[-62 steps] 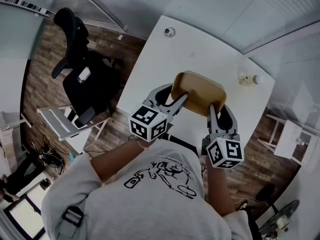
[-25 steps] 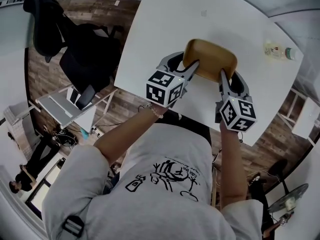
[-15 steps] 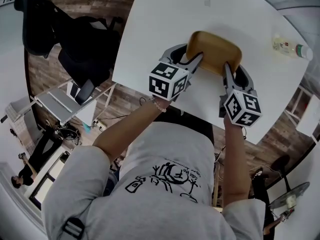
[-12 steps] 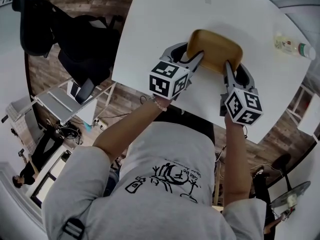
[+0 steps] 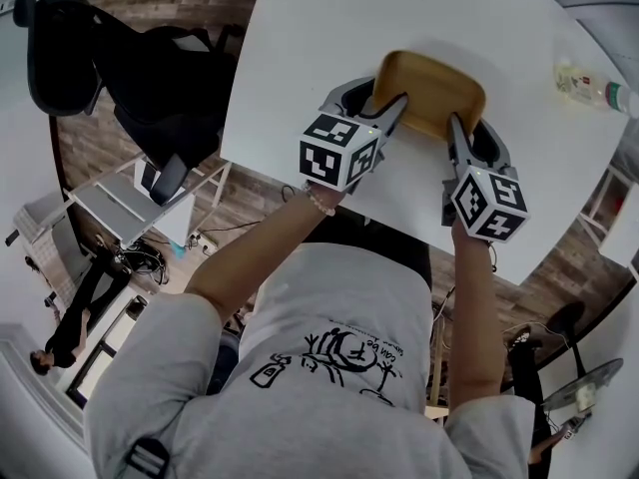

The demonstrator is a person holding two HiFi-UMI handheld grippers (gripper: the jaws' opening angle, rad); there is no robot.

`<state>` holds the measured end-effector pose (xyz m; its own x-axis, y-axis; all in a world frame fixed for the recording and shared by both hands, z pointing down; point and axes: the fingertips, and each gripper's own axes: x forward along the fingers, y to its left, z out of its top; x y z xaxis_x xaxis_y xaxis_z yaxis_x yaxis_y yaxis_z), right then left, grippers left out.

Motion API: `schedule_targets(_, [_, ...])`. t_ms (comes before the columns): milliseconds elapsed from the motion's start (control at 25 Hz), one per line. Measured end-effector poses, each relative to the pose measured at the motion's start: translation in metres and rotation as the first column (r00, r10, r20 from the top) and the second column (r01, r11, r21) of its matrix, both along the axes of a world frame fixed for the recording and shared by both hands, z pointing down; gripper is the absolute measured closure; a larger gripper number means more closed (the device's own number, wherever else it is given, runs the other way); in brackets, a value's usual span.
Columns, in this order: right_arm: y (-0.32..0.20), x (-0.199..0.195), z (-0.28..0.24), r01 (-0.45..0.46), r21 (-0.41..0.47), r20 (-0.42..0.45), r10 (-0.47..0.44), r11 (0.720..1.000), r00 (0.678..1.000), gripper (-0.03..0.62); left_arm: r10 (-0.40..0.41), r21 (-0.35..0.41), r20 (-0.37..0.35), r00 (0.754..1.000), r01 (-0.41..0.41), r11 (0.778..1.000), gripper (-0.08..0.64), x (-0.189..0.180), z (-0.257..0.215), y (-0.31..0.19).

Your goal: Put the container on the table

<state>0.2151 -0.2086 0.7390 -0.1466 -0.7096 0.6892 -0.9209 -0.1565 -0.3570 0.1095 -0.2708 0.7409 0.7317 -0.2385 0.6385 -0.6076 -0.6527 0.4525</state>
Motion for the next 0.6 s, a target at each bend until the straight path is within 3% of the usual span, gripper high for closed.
schedule_targets(480, [0.003, 0.001, 0.013, -0.011, -0.021, 0.047, 0.012, 1.000, 0.999, 0.459, 0.008, -0.008, -0.002, 1.000, -0.008, 1.000, 0.370, 0.005, 0.005, -0.002])
schedule_targets(600, [0.002, 0.005, 0.009, 0.000, -0.030, 0.002, 0.000, 1.000, 1.000, 0.459, 0.014, -0.011, -0.020, 1.000, -0.015, 1.000, 0.370, 0.004, 0.001, -0.004])
